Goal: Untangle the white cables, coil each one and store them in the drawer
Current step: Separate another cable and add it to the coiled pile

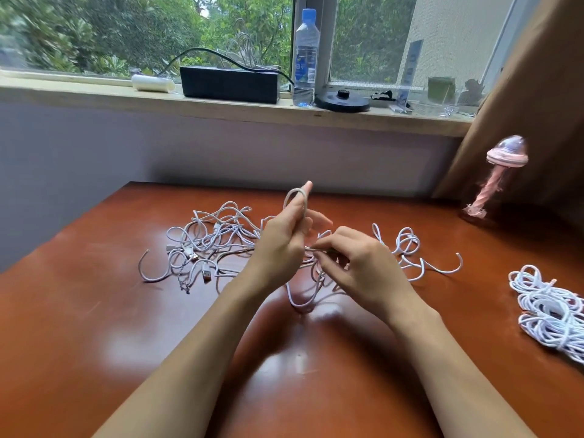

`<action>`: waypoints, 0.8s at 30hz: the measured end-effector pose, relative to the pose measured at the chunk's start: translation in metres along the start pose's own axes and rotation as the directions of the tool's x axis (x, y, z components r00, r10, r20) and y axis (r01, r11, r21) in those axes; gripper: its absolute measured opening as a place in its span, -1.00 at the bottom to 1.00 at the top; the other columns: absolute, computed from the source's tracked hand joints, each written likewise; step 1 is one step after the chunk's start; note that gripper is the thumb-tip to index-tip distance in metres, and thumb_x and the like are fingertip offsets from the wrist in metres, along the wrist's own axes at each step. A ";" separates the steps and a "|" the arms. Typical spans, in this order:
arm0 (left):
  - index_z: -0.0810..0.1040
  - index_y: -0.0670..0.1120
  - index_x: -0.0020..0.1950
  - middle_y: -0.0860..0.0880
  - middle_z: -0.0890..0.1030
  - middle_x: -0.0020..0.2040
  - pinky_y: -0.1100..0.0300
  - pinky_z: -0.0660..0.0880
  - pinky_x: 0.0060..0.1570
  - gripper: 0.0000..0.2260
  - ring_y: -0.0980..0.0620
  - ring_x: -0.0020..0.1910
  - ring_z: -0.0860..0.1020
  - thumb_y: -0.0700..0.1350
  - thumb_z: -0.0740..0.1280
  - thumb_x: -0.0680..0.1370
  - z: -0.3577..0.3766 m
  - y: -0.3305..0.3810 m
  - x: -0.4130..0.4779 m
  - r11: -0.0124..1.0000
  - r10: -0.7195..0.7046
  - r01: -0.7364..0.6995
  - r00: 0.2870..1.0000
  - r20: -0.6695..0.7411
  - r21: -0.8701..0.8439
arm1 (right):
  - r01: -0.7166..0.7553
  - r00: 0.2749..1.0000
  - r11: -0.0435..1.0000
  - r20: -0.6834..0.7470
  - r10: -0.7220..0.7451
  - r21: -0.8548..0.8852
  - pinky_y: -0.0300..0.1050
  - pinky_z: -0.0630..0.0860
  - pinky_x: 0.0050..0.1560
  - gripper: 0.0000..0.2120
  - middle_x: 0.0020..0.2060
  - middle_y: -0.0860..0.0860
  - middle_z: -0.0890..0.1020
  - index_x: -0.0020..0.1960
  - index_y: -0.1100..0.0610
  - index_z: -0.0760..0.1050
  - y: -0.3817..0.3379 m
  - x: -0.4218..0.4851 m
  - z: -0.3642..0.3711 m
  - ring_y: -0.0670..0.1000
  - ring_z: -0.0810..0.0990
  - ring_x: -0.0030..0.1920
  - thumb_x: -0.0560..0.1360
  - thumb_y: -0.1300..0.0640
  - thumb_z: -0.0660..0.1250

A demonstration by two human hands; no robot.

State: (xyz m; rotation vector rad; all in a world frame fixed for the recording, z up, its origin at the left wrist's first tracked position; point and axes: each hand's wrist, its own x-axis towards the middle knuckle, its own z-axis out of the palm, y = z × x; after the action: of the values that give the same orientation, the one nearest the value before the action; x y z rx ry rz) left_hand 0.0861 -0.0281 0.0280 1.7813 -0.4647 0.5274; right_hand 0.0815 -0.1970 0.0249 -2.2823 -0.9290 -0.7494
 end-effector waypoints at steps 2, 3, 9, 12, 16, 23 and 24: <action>0.24 -0.10 0.61 -0.12 0.66 -0.03 0.23 0.53 0.04 -0.50 -0.02 -0.11 0.58 -0.35 0.15 0.67 0.000 -0.002 -0.002 1.000 -0.003 0.002 0.999 0.048 0.029 | 0.006 0.999 0.997 -0.038 -0.009 -0.076 -0.14 0.46 -0.19 -0.90 -0.25 -0.13 0.55 -0.04 -0.04 0.65 0.003 0.000 -0.006 -0.11 0.50 -0.23 0.52 -0.04 0.42; 0.24 -0.10 0.61 -0.14 0.64 -0.06 0.21 0.54 -0.01 -0.51 0.03 -0.17 0.55 -0.35 0.15 0.68 0.001 -0.002 -0.002 1.000 -0.008 0.006 0.998 0.062 0.028 | 0.005 0.999 0.995 -0.053 -0.010 -0.095 -0.09 0.48 -0.19 -0.90 -0.26 -0.13 0.54 -0.06 -0.05 0.65 0.005 0.000 -0.008 -0.07 0.51 -0.23 0.52 -0.06 0.42; 0.36 -0.14 0.55 0.16 0.48 -0.13 0.36 0.45 0.01 -0.58 0.23 -0.17 0.48 -0.31 0.17 0.68 0.003 0.005 -0.003 0.999 -0.004 0.000 0.993 0.121 0.032 | 0.046 0.987 0.985 -0.141 -0.070 -0.165 -0.04 0.43 -0.13 -0.78 -0.33 -0.11 0.55 -0.14 0.00 0.63 0.009 0.005 -0.016 0.01 0.50 -0.26 0.50 -0.14 0.43; 0.51 -0.16 0.40 0.21 0.48 -0.27 0.30 0.40 -0.16 -0.68 0.20 -0.27 0.44 -0.21 0.19 0.66 0.002 0.007 -0.006 0.998 -0.016 0.007 0.990 0.142 0.063 | 0.051 0.984 0.980 -0.158 -0.082 -0.191 -0.06 0.40 -0.12 -0.78 -0.36 -0.12 0.54 -0.17 0.00 0.63 0.009 0.005 -0.017 0.00 0.50 -0.27 0.48 -0.14 0.46; 0.64 -0.01 0.03 0.07 0.60 -0.26 0.05 0.46 -0.17 -0.78 0.01 -0.22 0.55 -0.13 0.20 0.56 0.000 0.011 -0.006 0.989 0.030 -0.053 0.986 0.163 0.136 | 0.045 0.978 0.978 -0.190 -0.085 -0.205 -0.07 0.38 -0.10 -0.78 -0.37 -0.11 0.55 -0.19 0.00 0.62 0.008 0.005 -0.017 0.02 0.51 -0.27 0.46 -0.14 0.48; 0.49 -0.02 -0.38 -0.03 0.41 -0.47 -0.12 0.40 -0.32 -0.73 -0.06 -0.38 0.40 0.09 0.21 0.44 -0.011 0.013 -0.004 0.936 0.014 -0.067 0.988 0.152 0.345 | 0.071 0.959 0.976 -0.256 -0.124 -0.206 -0.02 0.37 0.08 -0.80 -0.28 -0.10 0.53 -0.08 0.03 0.64 0.012 0.006 -0.021 0.01 0.50 -0.21 0.50 -0.10 0.49; 0.55 -0.03 -0.38 -0.03 0.46 -0.48 -0.09 0.41 -0.32 -0.72 -0.06 -0.38 0.44 0.09 0.22 0.41 -0.010 0.014 -0.004 0.946 -0.015 -0.040 0.986 0.166 0.322 | 0.077 0.962 0.983 -0.246 -0.118 -0.169 -0.06 0.40 0.07 -0.81 -0.24 -0.07 0.55 -0.05 0.07 0.64 0.013 0.006 -0.021 0.03 0.50 -0.18 0.51 -0.06 0.48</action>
State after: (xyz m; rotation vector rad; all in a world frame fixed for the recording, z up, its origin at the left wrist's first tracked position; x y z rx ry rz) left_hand 0.0737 -0.0216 0.0396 2.1527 -0.5276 0.4862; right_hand 0.0892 -0.2164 0.0400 -2.2157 -0.8924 -1.1676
